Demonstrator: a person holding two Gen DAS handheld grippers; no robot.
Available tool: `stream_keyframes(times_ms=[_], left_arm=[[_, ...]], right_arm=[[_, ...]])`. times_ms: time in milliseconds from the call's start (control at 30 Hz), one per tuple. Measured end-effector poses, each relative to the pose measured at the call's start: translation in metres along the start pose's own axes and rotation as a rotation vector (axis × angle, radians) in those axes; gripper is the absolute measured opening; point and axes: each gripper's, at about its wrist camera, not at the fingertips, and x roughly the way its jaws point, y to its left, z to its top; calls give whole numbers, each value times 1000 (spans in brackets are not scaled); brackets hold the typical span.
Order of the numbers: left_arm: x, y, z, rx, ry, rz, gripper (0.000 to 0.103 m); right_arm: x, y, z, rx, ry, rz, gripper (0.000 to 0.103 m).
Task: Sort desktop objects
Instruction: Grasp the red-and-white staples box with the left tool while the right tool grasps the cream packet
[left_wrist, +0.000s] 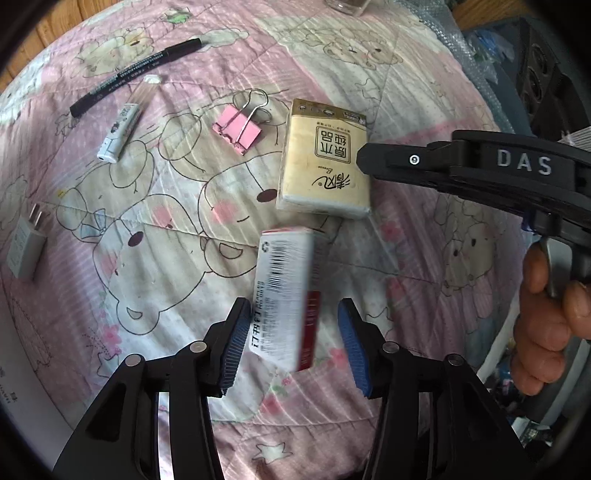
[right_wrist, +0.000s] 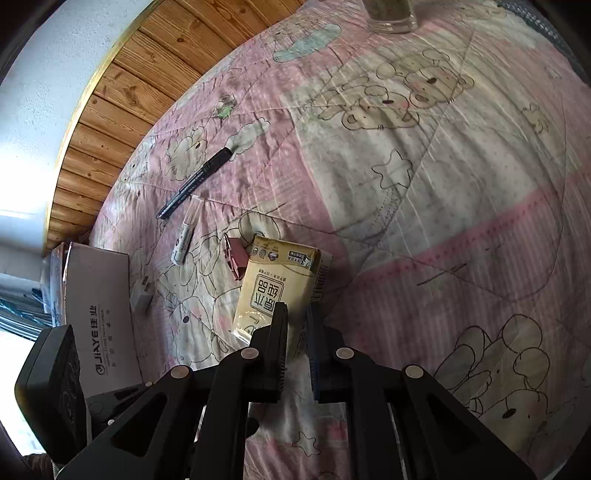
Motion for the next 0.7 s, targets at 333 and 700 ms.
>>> stream_keyframes(times_ms=[333, 700], left_arm=[[-1, 18, 0, -98, -45, -81, 50], [-8, 39, 1, -179, -77, -128, 44]], right_arm=[[20, 18, 11, -9, 3, 46, 41], [29, 32, 16, -46, 4, 42, 48]])
